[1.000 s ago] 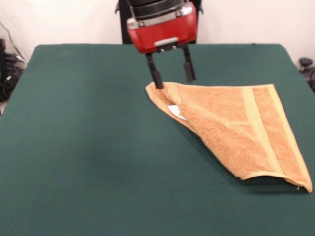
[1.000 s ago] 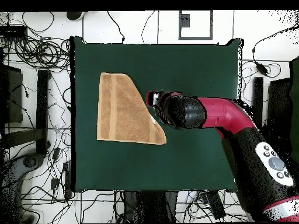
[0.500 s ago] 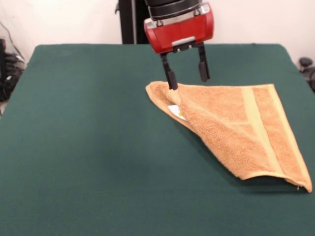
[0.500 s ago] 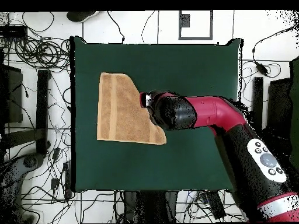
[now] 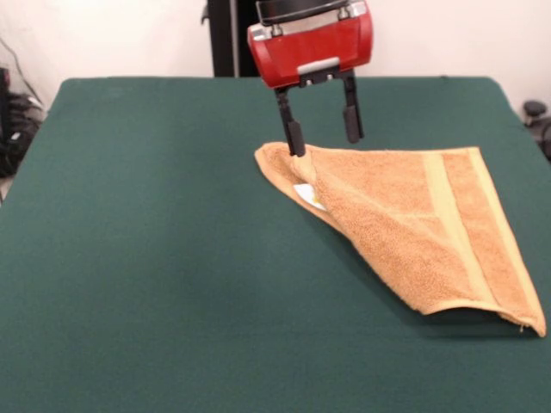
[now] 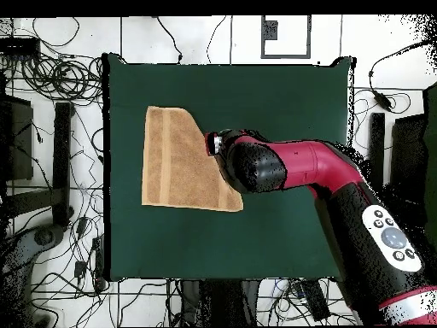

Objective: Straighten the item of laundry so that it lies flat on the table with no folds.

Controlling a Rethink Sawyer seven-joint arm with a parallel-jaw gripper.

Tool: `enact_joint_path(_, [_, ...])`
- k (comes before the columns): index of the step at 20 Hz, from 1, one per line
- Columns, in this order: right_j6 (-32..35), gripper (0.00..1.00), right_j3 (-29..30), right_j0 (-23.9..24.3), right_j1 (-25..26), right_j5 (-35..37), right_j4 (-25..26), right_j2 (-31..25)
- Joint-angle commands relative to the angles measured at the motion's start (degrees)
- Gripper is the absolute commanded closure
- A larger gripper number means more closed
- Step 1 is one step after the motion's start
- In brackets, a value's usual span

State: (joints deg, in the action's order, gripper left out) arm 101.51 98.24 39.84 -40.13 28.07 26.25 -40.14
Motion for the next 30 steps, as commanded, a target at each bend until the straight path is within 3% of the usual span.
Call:
enact_joint_path(1, [-3.49, 0.0, 3.58, -1.15, 2.58, -1.0, 2.14, -2.91])
enact_joint_path(16, [-4.59, 0.0, 4.38, 1.27, 3.59, -1.77, 3.81, -2.5])
enact_joint_path(30, [0.73, 0.0, 5.79, 0.33, 4.6, -7.41, 6.81, -0.22])
